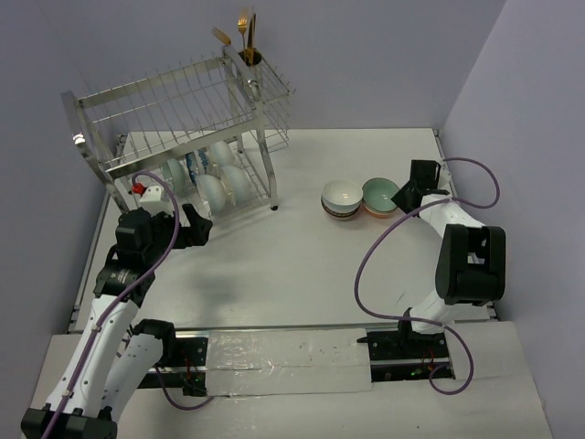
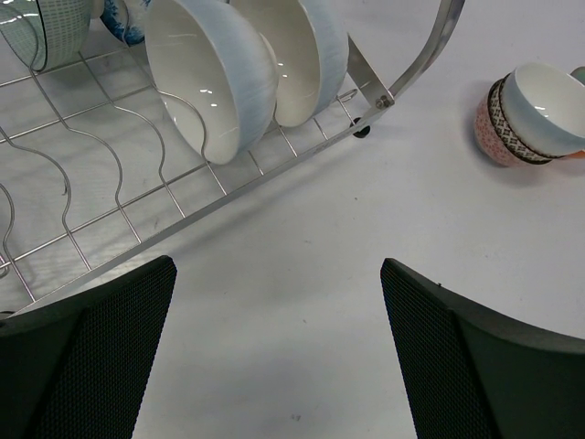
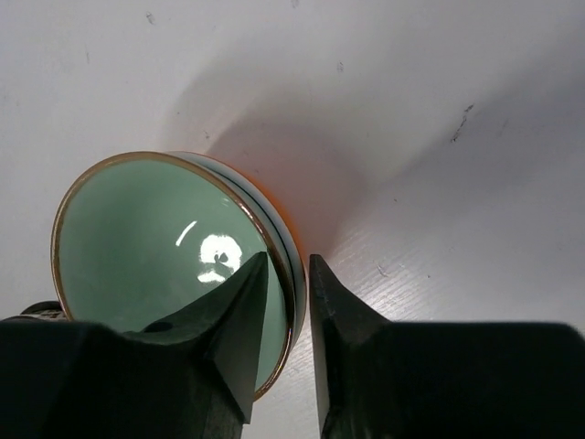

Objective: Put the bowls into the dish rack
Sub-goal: Pick up the bowl from the bowl, then place the bowl at the center of the board.

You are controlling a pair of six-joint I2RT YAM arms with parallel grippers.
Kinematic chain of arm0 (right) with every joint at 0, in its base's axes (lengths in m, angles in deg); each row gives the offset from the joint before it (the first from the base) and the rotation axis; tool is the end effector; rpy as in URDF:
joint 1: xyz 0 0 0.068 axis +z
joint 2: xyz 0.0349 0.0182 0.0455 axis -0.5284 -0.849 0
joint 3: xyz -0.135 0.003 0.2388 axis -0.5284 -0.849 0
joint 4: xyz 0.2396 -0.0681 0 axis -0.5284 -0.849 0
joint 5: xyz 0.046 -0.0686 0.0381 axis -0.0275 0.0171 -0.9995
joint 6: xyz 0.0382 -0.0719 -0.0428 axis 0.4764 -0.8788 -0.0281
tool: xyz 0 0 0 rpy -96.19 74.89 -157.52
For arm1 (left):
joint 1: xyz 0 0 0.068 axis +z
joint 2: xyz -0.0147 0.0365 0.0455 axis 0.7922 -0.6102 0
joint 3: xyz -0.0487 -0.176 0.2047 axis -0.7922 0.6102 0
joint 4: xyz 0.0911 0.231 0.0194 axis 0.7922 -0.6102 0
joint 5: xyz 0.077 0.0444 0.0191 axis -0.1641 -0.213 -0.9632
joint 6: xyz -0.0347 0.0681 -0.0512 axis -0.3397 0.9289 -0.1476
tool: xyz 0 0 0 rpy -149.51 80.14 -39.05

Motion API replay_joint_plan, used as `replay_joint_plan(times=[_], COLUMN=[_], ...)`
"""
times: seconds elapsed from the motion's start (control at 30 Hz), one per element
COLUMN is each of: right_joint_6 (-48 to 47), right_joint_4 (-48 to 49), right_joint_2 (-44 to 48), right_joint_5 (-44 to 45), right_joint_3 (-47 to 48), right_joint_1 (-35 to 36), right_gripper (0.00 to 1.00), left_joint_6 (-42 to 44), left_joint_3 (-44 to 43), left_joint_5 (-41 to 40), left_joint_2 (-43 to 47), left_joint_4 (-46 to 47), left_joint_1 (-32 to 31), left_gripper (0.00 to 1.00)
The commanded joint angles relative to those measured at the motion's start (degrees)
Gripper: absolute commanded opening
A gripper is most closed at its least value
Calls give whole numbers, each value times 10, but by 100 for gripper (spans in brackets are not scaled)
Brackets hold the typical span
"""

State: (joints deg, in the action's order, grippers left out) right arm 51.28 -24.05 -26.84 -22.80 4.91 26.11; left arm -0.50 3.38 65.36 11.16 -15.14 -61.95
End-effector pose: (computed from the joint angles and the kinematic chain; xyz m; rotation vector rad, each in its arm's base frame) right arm 0.3482 -0.0452 0.1740 0.9303 2.2134 0.1124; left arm 0.1868 -0.0441 0.2724 -0.0590 1.9958 -0.4684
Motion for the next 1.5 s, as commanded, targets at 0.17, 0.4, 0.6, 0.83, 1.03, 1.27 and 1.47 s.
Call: replay_joint_plan(times=[0.17,0.4,0.6,0.83,1.03,1.27,1.47], right_joint_6=[-7,-16,-21,-23,-83,-152,-150], right_joint_4=[4,-2,-3,-11,-4,-18,3], right_joint_2=[12,61,101,207,286,247,146], right_joint_5=[13,12,-4,24,0,-64,-90], right_joint_3=[27,17,7,-4,5,37,36], right_joint_1=[-4,-4,2,12,109,322,452], right_gripper=[14,0,0,0,0,0,0], left_joint_6=[13,14,14,5,-9,9,15], left_joint_3=[-8,-8,-9,-3,-5,-24,-32], left_joint_5=[1,15,30,61,86,48,7], left_joint_2=[0,-2,-3,-12,-25,-38,-45], left_joint_4=[14,16,19,37,52,37,23], left_joint_1=[-3,-3,-3,-3,-7,-77,-145], left_gripper=[99,99,99,99,99,99,99])
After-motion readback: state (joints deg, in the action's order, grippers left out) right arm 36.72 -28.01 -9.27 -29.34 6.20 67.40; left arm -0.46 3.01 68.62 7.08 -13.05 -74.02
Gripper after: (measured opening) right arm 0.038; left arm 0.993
